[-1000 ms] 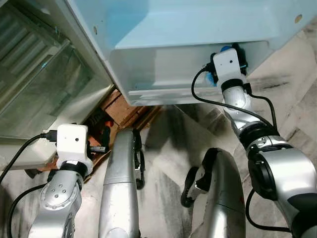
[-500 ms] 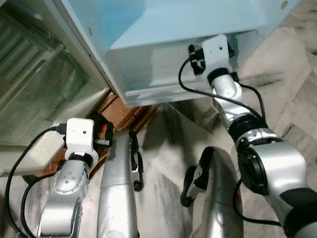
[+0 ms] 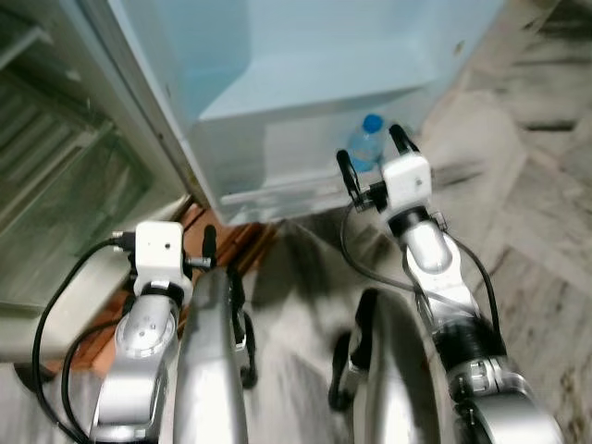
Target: Restocking fridge
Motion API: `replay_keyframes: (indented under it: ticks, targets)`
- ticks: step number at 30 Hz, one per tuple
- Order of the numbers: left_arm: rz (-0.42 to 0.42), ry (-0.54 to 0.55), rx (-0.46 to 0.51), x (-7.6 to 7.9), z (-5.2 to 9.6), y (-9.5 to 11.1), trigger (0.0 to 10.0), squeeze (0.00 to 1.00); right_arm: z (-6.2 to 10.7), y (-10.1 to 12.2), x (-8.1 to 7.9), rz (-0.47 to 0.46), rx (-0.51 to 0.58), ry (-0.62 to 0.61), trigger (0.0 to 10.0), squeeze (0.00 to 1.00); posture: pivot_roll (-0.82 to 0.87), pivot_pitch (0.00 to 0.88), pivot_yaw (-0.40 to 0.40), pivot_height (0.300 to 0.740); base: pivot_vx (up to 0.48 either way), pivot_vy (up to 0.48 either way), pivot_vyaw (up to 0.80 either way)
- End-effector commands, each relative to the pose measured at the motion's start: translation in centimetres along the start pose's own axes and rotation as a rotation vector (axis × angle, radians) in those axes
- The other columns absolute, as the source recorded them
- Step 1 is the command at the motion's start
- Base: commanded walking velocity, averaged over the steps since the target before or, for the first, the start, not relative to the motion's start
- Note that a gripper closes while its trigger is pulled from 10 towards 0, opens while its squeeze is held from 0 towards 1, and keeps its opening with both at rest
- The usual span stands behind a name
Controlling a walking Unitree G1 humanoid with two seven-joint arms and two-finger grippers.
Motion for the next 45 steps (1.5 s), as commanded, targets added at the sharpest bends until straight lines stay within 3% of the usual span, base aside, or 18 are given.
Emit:
replay_keyframes:
  ticks: [1,2,3,6,9,15,22,32,45]
  targets:
    - [-0.002,0.015,-0.022,-0.3,0.4,-0.9,10.0,0.0,0.7,-0.2,0.2,-0.007,-0.028,-0.017,10.0,0.0,0.11,0.13,-0.045,0.583,0.0,0.0,0.0]
    - [-0.001,0.018,-0.025,-0.5,0.5,-1.3,10.0,0.0,2.4,-1.2,-0.1,-0.068,-0.087,-0.051,10.0,0.0,0.1,0.119,-0.046,0.583,0.0,0.0,0.0]
    - [0.002,0.023,-0.024,-0.7,0.6,-1.5,10.0,0.0,3.3,-1.3,-0.2,-0.07,-0.102,-0.056,10.0,0.0,0.09,0.106,-0.046,0.583,0.0,0.0,0.0]
    - [0.013,0.028,-0.017,-0.6,0.6,-1.8,10.0,0.0,4.7,-1.5,-0.5,-0.117,-0.131,-0.055,10.0,0.0,0.08,0.093,-0.043,0.583,0.0,0.0,0.0]
    - [0.016,0.018,-0.019,0.0,0.3,-2.1,10.0,0.0,5.2,-1.9,-0.4,-0.105,-0.141,-0.058,10.0,0.0,0.07,0.072,-0.043,0.597,0.0,0.0,0.0]
    - [0.014,-0.043,-0.028,0.9,-0.3,-2.9,10.0,0.0,5.1,-3.1,0.1,-0.132,-0.223,-0.091,10.0,0.0,0.06,0.047,-0.056,0.632,0.0,0.0,0.0]
    - [0.014,0.0,0.007,0.8,-1.4,-2.6,10.0,0.0,4.2,-2.6,-0.1,-0.131,-0.208,-0.06,10.0,0.0,0.06,0.03,-0.058,0.682,0.0,0.0,0.0]
    - [0.007,-0.003,0.01,0.9,-1.6,-2.7,10.0,0.0,3.7,-2.5,-0.1,-0.138,-0.203,-0.054,10.0,0.0,0.06,0.035,-0.057,0.737,0.0,0.0,0.0]
    - [-0.021,-0.017,0.018,1.3,-2.2,-2.3,10.0,0.0,3.5,-2.5,-0.8,-0.146,-0.215,-0.037,10.0,0.0,0.06,0.06,-0.035,0.74,0.0,0.0,0.0]
Point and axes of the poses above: a point about 5 cm out from each wrist's last joint towards the gripper, its own z axis pointing back from the gripper into the wrist, its own y axis along the axis of the wrist's last joint, x = y × z, the point moved 1 cm from there along -z, pointing out of the wrist towards the gripper, and after that the axes turned 11 degrees about z, right-handed, at the moved point
